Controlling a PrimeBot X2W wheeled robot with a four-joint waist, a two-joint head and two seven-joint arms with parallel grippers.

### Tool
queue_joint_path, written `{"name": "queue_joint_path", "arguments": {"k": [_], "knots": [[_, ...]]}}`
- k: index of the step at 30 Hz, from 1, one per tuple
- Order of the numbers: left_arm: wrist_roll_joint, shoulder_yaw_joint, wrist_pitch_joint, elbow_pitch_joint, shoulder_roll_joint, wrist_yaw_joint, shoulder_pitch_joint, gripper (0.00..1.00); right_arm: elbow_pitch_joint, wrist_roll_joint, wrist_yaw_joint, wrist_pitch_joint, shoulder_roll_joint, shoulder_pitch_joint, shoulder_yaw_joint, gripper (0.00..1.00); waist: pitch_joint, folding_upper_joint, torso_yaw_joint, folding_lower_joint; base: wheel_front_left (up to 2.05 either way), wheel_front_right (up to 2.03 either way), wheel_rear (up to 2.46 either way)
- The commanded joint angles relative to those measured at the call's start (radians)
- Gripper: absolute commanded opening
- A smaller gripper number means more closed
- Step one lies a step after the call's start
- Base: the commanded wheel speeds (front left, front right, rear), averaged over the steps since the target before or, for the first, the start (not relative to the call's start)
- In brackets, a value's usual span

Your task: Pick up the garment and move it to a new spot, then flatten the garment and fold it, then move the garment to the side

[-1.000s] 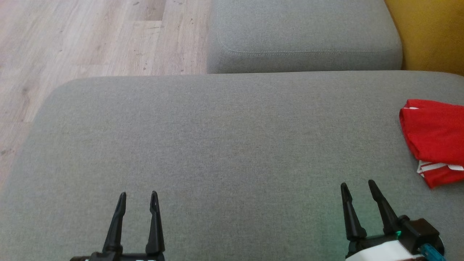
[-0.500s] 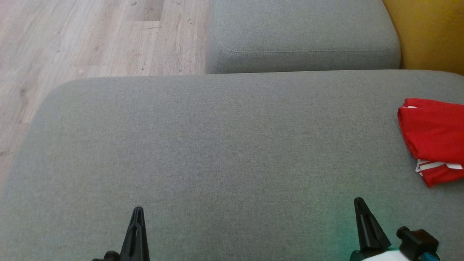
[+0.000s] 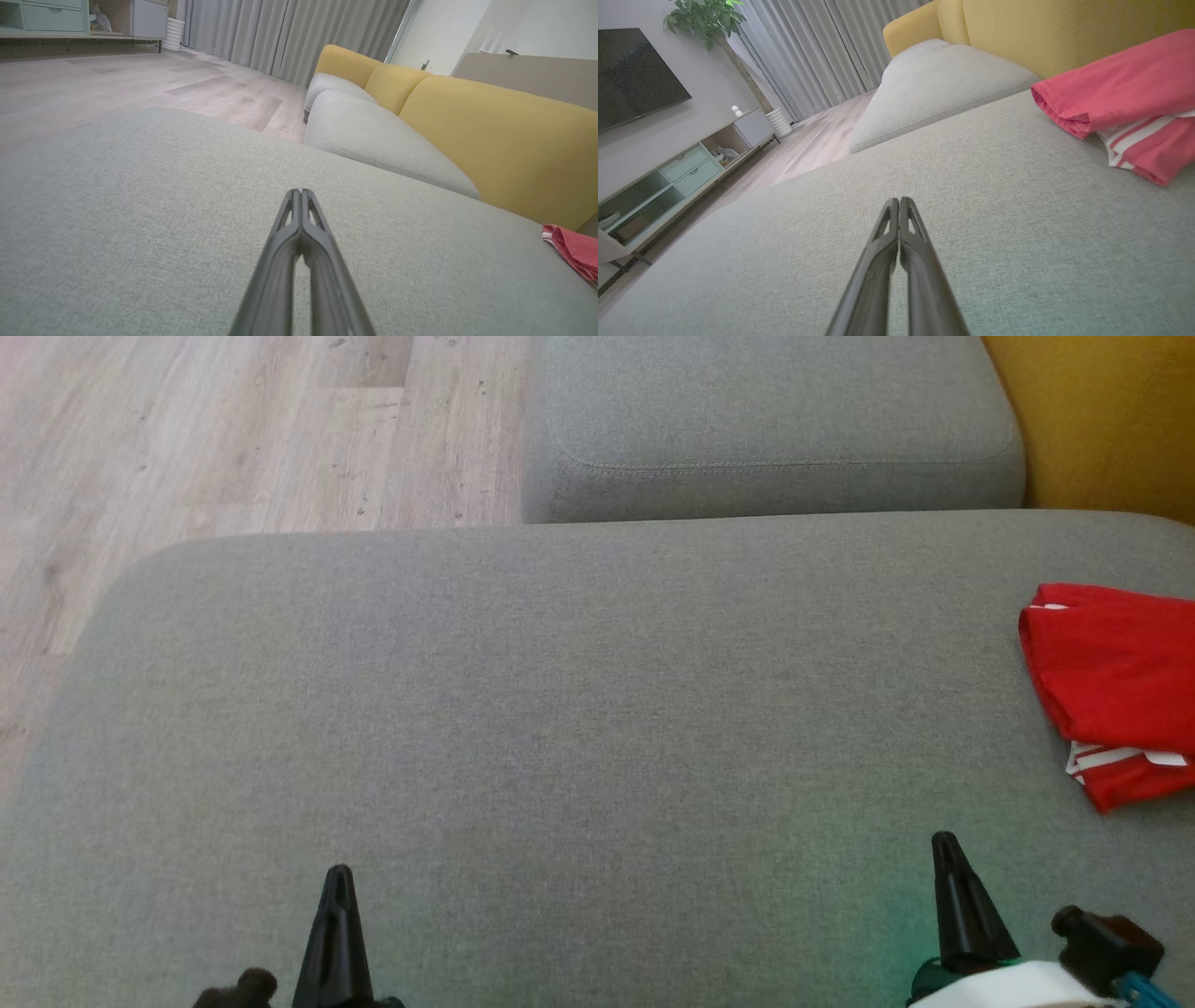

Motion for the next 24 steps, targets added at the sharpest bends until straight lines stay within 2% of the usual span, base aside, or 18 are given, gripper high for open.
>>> {"name": "queue_joint_path", "arguments": {"k": [1, 24], "knots": [[-0.031, 0.020, 0.003, -0.025, 0.010, -0.009, -0.046, 0.00, -0.027, 0.033, 0.000, 0.004, -0.015, -0.049, -0.005, 0.00, 0.001, 0.0000, -0.001, 0.0000, 0.00, 0.00, 0.00], [-0.298, 0.062, 0.057, 0.011, 0.019, -0.048, -0.104, 0.00, -0.018, 0.298, 0.000, 0.059, -0.024, -0.098, -0.028, 0.00, 0.009, 0.0000, -0.014, 0.0000, 0.00, 0.00, 0.00]]}}
